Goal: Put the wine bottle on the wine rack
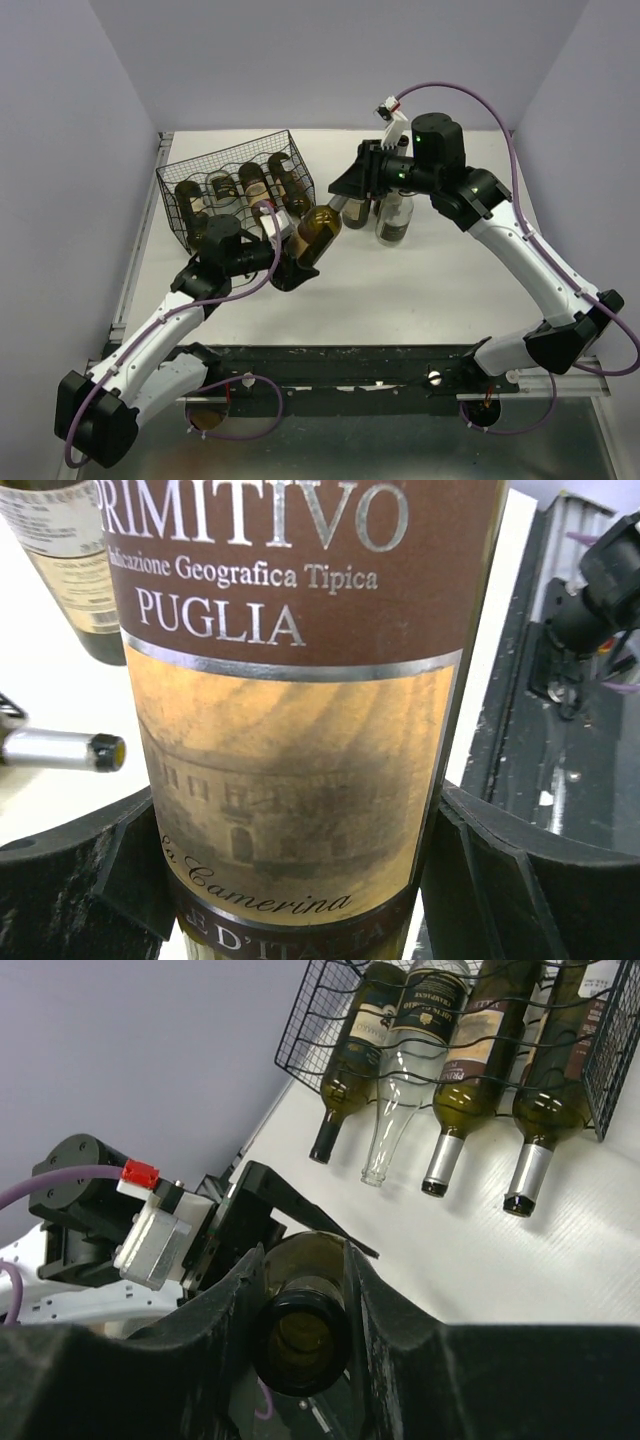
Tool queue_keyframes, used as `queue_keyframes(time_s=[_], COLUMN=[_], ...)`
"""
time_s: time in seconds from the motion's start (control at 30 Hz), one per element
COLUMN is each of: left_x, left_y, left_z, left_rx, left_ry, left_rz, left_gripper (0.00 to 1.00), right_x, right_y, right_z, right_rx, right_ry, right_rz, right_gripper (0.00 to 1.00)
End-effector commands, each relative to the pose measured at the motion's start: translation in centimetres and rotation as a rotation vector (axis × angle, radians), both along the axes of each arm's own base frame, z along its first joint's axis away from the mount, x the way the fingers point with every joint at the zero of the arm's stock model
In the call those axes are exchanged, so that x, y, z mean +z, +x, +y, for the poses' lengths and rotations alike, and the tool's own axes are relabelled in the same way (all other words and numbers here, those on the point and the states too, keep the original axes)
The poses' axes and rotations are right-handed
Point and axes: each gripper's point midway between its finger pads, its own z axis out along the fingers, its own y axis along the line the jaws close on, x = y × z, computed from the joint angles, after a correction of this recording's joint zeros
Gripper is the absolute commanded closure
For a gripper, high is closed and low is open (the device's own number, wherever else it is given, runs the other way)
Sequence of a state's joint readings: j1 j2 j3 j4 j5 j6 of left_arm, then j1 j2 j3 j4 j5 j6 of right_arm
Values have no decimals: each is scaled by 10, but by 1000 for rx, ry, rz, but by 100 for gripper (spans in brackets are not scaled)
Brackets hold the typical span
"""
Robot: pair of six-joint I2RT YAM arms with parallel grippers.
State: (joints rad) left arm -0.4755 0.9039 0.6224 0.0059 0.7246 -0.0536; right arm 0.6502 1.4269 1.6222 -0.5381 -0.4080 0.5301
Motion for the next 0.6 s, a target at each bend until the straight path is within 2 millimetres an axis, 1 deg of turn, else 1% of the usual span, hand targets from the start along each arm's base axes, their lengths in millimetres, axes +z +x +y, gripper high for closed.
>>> queue_keyframes(time_s=[0.0,0.03,0.1,0.17,0.23,0.27,0.37,0.43,0.5,0.57], left_x=[36,41,50,55,58,60,50,45,43,47], left_y=[29,31,34,33,30,28,26,27,28,31], left_z=[17,22,28,33,35,37,43,48,51,54], left_rx=[114,126,139,112,68,43,-35,-69,-83,-89], left_ry=[81,97,133,183,236,268,386,461,508,538], left_rz=[-277,-330,-436,-564,-672,-726,-790,-836,-871,-911], left_gripper=[100,100,100,100,100,100,100,100,100,100], right_x=[22,21,16,10,7,6,9,14,12,1], right_y=[-22,-22,-22,-22,-20,-19,-16,-19,-21,-25], right_z=[2,0,-1,-3,-6,-8,-15,-18,-20,-24], right_rx=[92,91,101,108,100,94,82,103,125,171], right_ry=[48,37,9,-20,-48,-65,-107,-125,-157,-213], right_rz=[-37,-41,-44,-51,-68,-75,-120,-151,-167,-176], right_gripper=[62,47,24,13,7,6,2,0,0,0])
